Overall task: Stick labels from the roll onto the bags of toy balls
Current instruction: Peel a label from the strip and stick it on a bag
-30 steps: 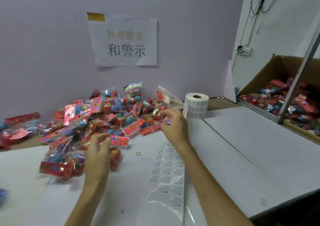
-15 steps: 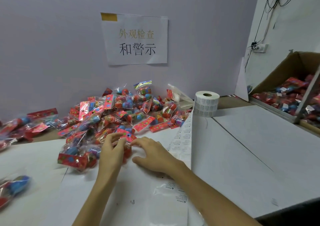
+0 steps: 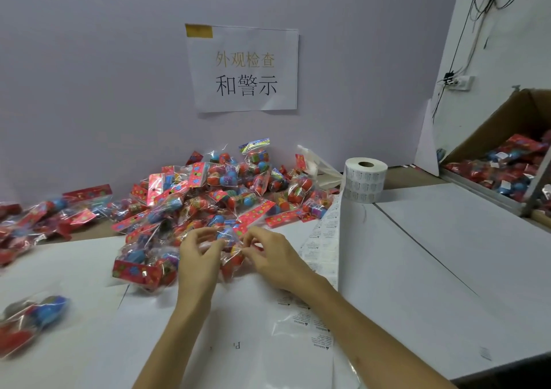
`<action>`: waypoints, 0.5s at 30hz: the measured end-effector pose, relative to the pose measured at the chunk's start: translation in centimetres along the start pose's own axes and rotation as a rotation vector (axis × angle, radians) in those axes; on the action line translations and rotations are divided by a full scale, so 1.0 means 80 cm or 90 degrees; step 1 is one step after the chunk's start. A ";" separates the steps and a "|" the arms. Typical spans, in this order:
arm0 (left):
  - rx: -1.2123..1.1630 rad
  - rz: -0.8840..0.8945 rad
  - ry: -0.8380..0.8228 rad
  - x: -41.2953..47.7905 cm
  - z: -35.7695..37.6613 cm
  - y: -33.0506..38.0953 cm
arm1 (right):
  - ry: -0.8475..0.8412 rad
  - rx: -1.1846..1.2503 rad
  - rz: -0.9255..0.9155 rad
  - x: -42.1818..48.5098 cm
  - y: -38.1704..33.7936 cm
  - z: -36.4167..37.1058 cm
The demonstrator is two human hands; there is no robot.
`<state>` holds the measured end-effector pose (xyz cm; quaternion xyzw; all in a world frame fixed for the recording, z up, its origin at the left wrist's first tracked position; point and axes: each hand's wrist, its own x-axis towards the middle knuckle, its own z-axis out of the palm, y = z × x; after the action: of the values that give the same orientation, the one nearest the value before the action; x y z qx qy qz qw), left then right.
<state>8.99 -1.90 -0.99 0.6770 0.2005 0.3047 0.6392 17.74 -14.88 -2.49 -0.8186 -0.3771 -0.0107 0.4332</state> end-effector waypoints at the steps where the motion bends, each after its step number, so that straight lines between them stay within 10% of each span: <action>1: 0.017 0.002 0.007 0.000 -0.001 -0.001 | 0.025 0.013 -0.009 0.001 -0.003 -0.001; 15: -0.210 -0.242 -0.153 -0.009 -0.003 0.017 | 0.156 0.234 -0.058 0.002 -0.019 -0.022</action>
<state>8.15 -2.35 0.25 0.5456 0.1944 0.1249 0.8056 17.45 -15.58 -0.27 -0.7004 -0.3539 -0.0612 0.6167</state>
